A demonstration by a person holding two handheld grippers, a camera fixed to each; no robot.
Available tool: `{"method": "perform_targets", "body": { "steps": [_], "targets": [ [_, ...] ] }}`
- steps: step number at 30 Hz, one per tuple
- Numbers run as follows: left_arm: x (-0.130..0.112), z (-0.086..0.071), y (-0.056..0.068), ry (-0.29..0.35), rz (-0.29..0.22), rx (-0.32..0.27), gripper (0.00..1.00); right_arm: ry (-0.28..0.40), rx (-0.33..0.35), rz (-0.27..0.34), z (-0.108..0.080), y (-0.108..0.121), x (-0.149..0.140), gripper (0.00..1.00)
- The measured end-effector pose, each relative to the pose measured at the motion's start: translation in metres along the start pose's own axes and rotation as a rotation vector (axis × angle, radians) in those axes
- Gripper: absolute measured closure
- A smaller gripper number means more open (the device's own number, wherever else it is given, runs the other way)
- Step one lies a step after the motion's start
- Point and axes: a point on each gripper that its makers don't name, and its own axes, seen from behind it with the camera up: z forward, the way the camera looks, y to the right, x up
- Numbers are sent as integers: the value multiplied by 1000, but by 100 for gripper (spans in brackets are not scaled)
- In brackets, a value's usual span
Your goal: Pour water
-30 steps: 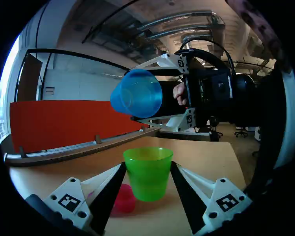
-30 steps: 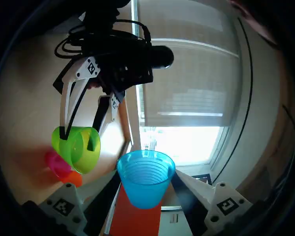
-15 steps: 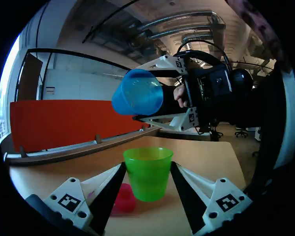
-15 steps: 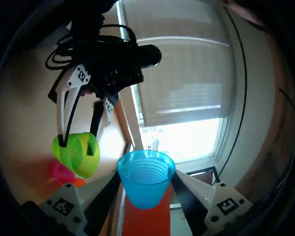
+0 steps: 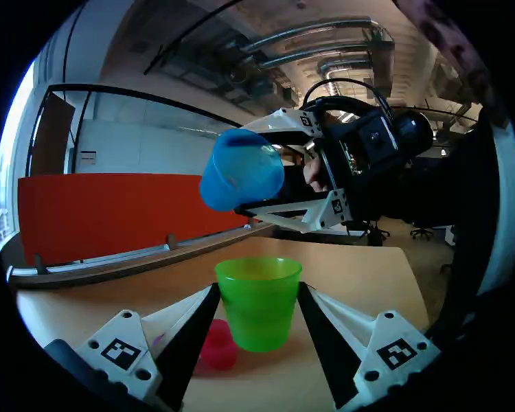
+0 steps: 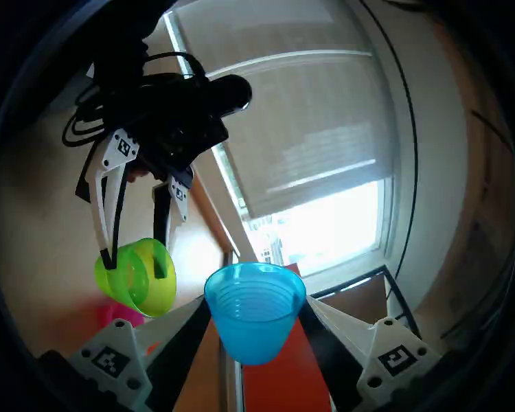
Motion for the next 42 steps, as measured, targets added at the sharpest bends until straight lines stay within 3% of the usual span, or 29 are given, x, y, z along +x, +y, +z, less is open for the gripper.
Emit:
{"method": "perform_targets", "body": {
  "steps": [17,35,42],
  "targets": [
    [-3,0,1,-12,4,4,18,-32,-11,291,-13,-10,-35,11],
    [1,-3,0,-14,11,13,18,-30,-8,574,-22,-17,-39,11],
    [11,-4,3,9,-3,3,18,-10,-4,752,-23,-15,-35,11]
  ]
}}
